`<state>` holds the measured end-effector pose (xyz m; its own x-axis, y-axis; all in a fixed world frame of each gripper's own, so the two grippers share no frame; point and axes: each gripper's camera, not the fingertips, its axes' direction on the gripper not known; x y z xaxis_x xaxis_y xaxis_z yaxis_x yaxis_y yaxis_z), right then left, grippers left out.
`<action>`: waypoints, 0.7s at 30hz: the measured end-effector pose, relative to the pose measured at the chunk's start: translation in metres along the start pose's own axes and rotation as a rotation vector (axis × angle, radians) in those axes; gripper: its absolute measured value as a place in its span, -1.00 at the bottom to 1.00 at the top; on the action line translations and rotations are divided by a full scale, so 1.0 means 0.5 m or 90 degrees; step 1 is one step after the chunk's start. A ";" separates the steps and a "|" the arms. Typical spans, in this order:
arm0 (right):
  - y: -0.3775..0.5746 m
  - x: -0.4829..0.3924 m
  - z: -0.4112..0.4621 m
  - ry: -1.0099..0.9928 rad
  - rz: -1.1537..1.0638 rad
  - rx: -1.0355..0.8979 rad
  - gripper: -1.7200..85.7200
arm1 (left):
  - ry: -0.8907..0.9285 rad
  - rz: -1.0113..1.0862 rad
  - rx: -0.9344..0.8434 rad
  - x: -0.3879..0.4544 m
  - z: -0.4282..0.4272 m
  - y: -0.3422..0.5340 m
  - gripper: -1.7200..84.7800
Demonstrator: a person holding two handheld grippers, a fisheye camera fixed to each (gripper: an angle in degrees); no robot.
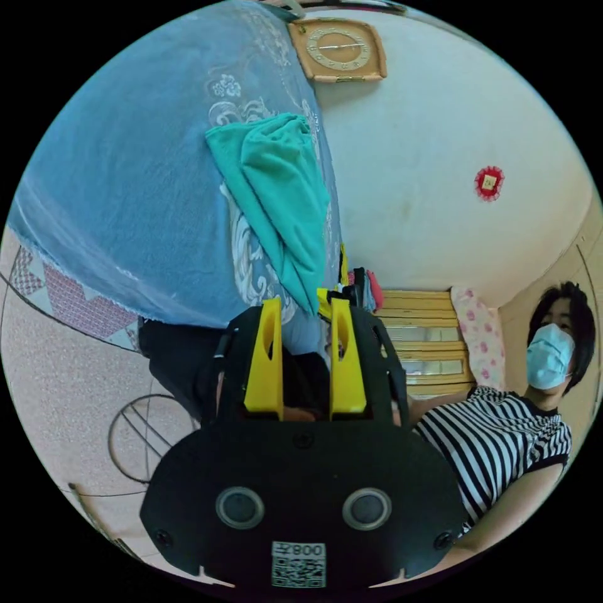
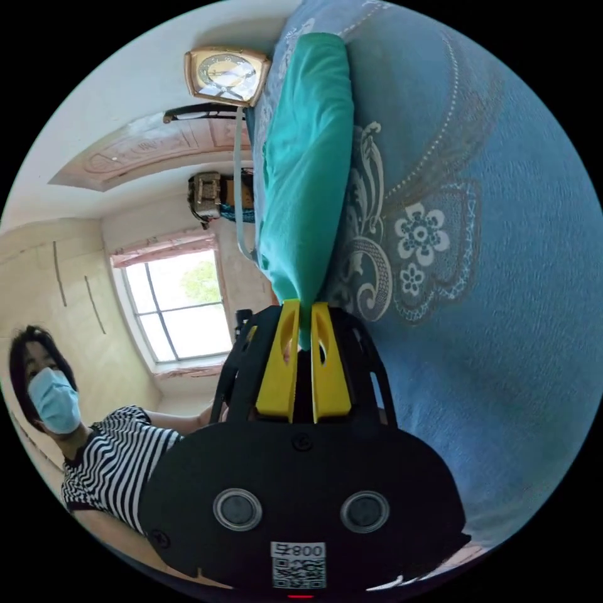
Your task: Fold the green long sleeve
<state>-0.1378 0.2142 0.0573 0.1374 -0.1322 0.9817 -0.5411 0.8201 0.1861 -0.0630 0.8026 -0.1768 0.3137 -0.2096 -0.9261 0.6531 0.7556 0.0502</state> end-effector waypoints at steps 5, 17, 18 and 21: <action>-0.013 -0.075 -0.044 -0.025 -0.033 0.002 -0.91 | 0.069 -0.036 0.057 -0.035 -0.026 -0.015 -0.63; -0.016 -0.190 -0.127 -0.058 -0.048 0.029 -0.92 | 0.164 -0.095 0.228 -0.086 -0.105 -0.050 -0.65; -0.015 -0.195 -0.131 -0.059 -0.048 0.031 -0.92 | 0.166 -0.101 0.237 -0.092 -0.107 -0.051 -0.69; -0.004 -0.221 -0.152 -0.068 -0.048 0.040 -0.93 | 0.135 -0.100 0.236 -0.083 -0.104 -0.043 -0.83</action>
<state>-0.0889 0.2694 -0.0544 0.0924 -0.2535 0.9629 -0.5838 0.7696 0.2586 -0.1261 0.8273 -0.1587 0.0690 -0.1430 -0.9873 0.8960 0.4440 -0.0017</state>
